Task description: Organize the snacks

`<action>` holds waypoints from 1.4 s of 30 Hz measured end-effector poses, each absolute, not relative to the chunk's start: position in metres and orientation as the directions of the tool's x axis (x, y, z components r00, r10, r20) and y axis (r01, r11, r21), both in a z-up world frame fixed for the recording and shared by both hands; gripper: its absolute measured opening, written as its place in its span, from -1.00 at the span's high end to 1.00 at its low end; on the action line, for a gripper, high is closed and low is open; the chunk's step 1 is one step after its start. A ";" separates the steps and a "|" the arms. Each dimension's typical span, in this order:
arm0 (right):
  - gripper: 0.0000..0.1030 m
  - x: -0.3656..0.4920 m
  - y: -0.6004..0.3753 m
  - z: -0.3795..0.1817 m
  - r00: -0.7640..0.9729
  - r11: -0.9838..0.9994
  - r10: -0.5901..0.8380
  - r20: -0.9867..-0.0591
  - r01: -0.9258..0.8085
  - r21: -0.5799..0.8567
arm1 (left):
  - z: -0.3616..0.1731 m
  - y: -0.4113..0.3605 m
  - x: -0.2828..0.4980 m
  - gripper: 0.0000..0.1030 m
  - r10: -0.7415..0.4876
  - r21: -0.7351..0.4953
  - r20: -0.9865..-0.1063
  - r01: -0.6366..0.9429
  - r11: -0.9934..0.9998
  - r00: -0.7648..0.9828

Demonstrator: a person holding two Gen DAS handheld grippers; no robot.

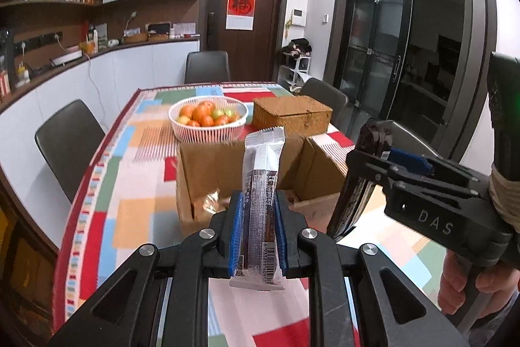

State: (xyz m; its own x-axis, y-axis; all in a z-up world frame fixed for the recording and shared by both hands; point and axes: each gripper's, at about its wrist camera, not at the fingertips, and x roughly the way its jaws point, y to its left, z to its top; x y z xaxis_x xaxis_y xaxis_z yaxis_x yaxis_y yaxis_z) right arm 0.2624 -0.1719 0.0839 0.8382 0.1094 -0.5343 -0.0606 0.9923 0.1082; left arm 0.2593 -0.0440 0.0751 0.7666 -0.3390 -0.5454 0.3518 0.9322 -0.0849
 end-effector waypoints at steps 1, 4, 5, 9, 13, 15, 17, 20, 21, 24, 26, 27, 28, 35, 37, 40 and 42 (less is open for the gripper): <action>0.03 0.268 -0.172 0.090 0.843 0.994 0.100 -0.528 -0.057 0.098 | 0.078 -0.044 0.264 0.62 -0.329 -0.075 -0.543 0.346 0.935 0.773; 0.03 0.278 -0.172 0.101 0.857 0.996 0.080 -0.509 -0.048 0.076 | 0.084 -0.044 0.277 0.62 -0.322 -0.062 -0.540 0.344 0.937 0.778; 0.03 0.283 -0.171 0.106 0.861 0.996 0.076 -0.502 -0.047 0.071 | 0.085 -0.044 0.282 0.62 -0.321 -0.062 -0.540 0.344 0.937 0.778; 0.03 0.299 -0.171 0.115 0.869 0.997 0.071 -0.489 -0.048 0.060 | 0.087 -0.044 0.304 0.62 -0.314 -0.059 -0.545 0.338 0.939 0.777; 0.03 0.324 -0.170 0.113 0.858 0.998 0.057 -0.511 -0.031 0.060 | 0.081 -0.047 0.327 0.62 -0.307 -0.062 -0.573 0.334 0.941 0.760; 0.03 0.337 -0.170 0.108 0.844 0.998 0.054 -0.533 -0.027 0.058 | 0.077 -0.050 0.340 0.62 -0.304 -0.062 -0.588 0.333 0.941 0.749; 0.03 0.347 -0.170 0.103 0.829 0.998 0.058 -0.556 -0.034 0.054 | 0.073 -0.052 0.347 0.62 -0.301 -0.060 -0.596 0.333 0.941 0.744; 0.03 0.362 -0.169 0.093 0.805 0.998 0.055 -0.591 -0.042 0.036 | 0.064 -0.057 0.361 0.62 -0.303 -0.064 -0.617 0.338 0.939 0.726; 0.03 0.367 -0.168 0.088 0.795 0.999 0.051 -0.604 -0.043 0.028 | 0.061 -0.058 0.364 0.61 -0.304 -0.066 -0.624 0.339 0.938 0.720; 0.02 0.377 -0.170 0.077 0.772 0.999 0.051 -0.634 -0.042 0.029 | 0.052 -0.062 0.371 0.40 -0.260 -0.030 -0.630 0.311 0.950 0.732; -0.06 0.380 -0.172 0.072 0.764 0.998 0.062 -0.643 -0.049 0.038 | 0.048 -0.062 0.369 0.20 -0.222 0.006 -0.626 0.289 0.957 0.748; -0.18 0.381 -0.173 0.069 0.755 0.999 0.053 -0.654 -0.039 0.035 | 0.048 -0.061 0.367 0.19 -0.212 0.016 -0.620 0.282 0.959 0.756; -0.21 0.380 -0.176 0.067 0.756 0.999 0.045 -0.653 -0.030 0.034 | 0.048 -0.060 0.364 0.19 -0.201 0.026 -0.617 0.275 0.961 0.761; -0.33 0.351 -0.177 0.070 0.785 1.000 0.011 -0.620 -0.019 -0.006 | 0.056 -0.044 0.321 0.09 -0.165 0.040 -0.563 0.226 0.973 0.810; -0.36 0.335 -0.176 0.074 0.803 1.000 0.008 -0.596 -0.018 -0.010 | 0.059 -0.039 0.309 -0.02 -0.164 0.028 -0.552 0.215 0.976 0.818; -0.49 0.309 -0.173 0.079 0.826 0.999 0.015 -0.563 -0.029 -0.017 | 0.065 -0.032 0.286 -0.07 -0.177 0.004 -0.529 0.211 0.978 0.830; -0.54 0.291 -0.172 0.082 0.843 0.999 0.010 -0.537 -0.029 -0.027 | 0.068 -0.028 0.269 -0.15 -0.176 0.002 -0.514 0.207 0.978 0.839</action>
